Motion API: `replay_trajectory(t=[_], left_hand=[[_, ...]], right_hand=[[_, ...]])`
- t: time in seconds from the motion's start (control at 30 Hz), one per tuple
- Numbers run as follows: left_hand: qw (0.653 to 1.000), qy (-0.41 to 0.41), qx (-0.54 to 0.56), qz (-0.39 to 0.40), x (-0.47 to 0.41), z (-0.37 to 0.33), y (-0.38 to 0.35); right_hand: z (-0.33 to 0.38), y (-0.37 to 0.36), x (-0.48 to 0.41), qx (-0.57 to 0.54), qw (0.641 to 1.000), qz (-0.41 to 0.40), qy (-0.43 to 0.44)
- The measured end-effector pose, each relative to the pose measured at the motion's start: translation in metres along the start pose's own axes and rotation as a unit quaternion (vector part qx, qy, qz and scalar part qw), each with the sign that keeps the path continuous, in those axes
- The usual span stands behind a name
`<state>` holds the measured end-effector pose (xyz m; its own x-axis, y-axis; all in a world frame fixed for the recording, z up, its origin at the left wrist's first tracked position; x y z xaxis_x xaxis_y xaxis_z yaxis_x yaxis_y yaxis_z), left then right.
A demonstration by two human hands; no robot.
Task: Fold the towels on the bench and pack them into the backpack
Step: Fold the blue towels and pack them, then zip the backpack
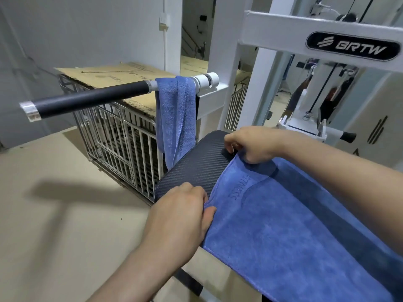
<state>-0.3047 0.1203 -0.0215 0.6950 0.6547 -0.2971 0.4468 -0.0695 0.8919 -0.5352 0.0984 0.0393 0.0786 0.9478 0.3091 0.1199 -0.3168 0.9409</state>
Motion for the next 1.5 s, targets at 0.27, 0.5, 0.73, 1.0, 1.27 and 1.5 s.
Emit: replay_trajectory(t=[0.27, 0.5, 0.73, 1.0, 1.27, 1.5], left_hand=[[0.898, 0.063, 0.424, 0.098, -0.011, 0.015, 0.004], [0.898, 0.121, 0.414, 0.09, -0.045, 0.066, 0.044], [0.949, 0.044, 0.243, -0.199, -0.116, 0.072, 0.128], [0.932, -0.135, 0.215, -0.259, -0.167, -0.003, 0.161], [0.987, -0.114, 0.06, -0.092, -0.122, 0.018, 0.01], [0.996, -0.05, 0.058, -0.047, -0.104, 0.025, -0.006]], right_hand=[[-0.022, 0.03, -0.004, -0.026, 0.977, 0.203, -0.05], [-0.081, 0.07, -0.011, -0.264, 0.949, 0.125, -0.12], [-0.078, 0.128, -0.007, -0.425, 0.847, -0.297, -0.119], [-0.101, 0.127, 0.122, -0.184, 0.676, -0.678, -0.223], [-0.067, -0.04, 0.175, -0.188, 0.874, -0.381, -0.236], [-0.029, -0.106, 0.195, -0.087, 0.916, -0.29, -0.265]])
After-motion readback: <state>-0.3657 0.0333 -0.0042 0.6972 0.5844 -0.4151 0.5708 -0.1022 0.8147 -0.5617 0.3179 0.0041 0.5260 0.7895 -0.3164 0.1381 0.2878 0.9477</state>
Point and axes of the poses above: each hand's wrist, its own x-axis away from the middle knuckle, its own y-axis out of the back of the hand, z = x × y, the point moved 2 cm from there along -x, towards the middle knuckle, and after that the axes turned 4 degrees about z, right-handed, at the moved point
